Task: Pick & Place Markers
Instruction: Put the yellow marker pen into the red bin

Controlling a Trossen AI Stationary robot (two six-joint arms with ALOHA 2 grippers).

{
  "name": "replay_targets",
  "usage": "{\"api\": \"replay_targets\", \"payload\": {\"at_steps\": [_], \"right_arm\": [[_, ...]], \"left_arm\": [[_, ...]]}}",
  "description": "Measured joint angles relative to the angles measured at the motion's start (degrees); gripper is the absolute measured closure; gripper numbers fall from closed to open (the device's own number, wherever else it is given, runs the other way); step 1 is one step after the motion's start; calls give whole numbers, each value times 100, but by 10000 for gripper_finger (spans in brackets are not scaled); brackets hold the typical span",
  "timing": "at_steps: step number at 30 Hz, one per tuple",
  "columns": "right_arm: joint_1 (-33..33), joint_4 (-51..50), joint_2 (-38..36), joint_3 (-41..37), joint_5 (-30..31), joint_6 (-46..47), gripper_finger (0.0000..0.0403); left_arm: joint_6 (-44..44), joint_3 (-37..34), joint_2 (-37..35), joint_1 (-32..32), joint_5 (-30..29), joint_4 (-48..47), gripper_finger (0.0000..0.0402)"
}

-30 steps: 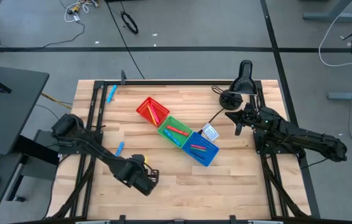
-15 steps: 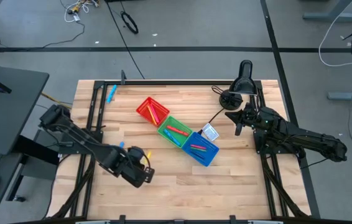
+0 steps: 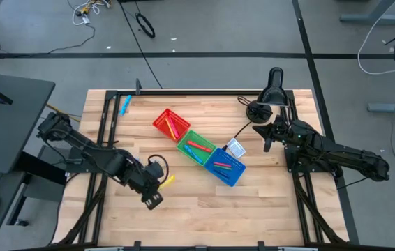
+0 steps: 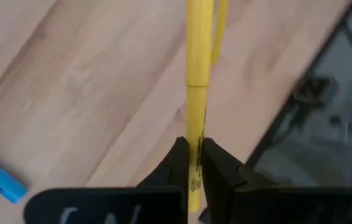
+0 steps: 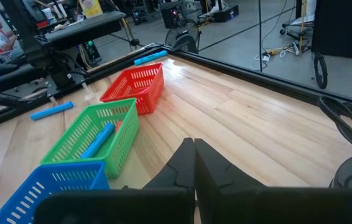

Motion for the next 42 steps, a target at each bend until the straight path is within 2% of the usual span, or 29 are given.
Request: {"api": "replay_targets", "payload": {"at_steps": [7,13,17,24,31,42], "right_arm": [[0,0,-1,0,0,0,403],[0,0,0,0,0,0,403],[-1,0,-1,0,0,0,403],[-1,-1,-1,0,0,0,403],[0,-2,-1,0,-1,-2,403],[-2,0,-2,0,0,0,403]], "left_arm": [[1849,0,-54,199,779,2,379],[2968,0,-54,192,1140,-1,380],[3525,0,-54,194,1176,-171,380],[4784,18,-179,557,505,-892,380],[6243,522,-186,1215,-88,-1573,380],[8566,837,-186,2695,-552,-1845,380]]}}
